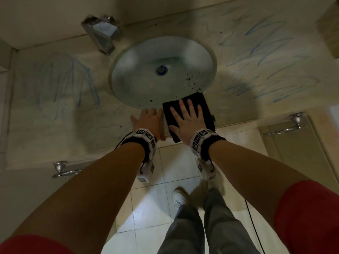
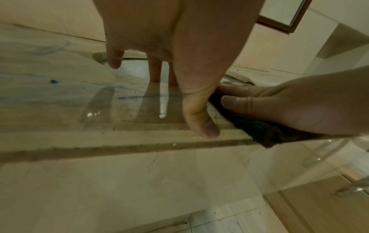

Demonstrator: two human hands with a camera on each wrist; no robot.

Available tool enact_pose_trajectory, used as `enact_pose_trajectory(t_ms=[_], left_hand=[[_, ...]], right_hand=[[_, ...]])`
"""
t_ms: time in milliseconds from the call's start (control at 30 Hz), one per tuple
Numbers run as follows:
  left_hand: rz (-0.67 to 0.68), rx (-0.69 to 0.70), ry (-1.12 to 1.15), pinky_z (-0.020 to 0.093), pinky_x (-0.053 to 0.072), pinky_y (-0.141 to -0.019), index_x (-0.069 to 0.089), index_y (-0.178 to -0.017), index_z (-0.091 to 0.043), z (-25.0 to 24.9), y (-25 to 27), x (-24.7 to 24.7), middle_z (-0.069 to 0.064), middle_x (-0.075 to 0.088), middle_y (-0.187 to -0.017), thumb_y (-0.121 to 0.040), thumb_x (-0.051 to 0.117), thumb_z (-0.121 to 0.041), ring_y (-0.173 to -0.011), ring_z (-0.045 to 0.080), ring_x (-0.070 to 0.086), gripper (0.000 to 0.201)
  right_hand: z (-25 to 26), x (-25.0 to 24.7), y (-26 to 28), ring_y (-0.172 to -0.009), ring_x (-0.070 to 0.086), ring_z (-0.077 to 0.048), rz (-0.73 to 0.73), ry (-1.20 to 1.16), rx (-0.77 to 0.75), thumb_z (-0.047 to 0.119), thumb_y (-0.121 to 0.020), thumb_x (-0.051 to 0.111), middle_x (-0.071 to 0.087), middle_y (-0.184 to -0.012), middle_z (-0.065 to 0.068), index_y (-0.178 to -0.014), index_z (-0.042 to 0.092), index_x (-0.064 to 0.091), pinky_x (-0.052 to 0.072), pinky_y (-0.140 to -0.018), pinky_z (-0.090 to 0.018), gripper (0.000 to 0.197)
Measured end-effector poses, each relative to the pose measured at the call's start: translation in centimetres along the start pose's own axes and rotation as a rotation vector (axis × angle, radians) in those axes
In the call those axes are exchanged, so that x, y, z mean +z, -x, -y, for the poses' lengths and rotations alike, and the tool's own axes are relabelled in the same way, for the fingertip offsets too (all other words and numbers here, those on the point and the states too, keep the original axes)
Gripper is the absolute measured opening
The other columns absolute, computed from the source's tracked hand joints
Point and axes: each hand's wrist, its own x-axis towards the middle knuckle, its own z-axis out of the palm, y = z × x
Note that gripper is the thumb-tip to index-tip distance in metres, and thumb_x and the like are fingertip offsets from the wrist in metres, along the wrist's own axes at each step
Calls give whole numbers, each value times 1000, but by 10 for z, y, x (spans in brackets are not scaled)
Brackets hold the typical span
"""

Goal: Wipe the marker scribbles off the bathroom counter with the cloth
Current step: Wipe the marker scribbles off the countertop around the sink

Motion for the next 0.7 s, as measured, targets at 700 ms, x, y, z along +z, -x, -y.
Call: enact_pose_trajectory(t_ms=[700], left_hand=[[6, 27, 42, 68, 18, -109, 16, -152, -26, 0, 2, -3, 3, 23, -155, -65, 84, -48, -146, 30, 13, 113]], right_hand=[[-41, 3, 14, -145, -24, -32, -29, -11, 132, 65, -95, 12, -28, -158, -4, -152, 34, -14, -9, -116, -57, 70]])
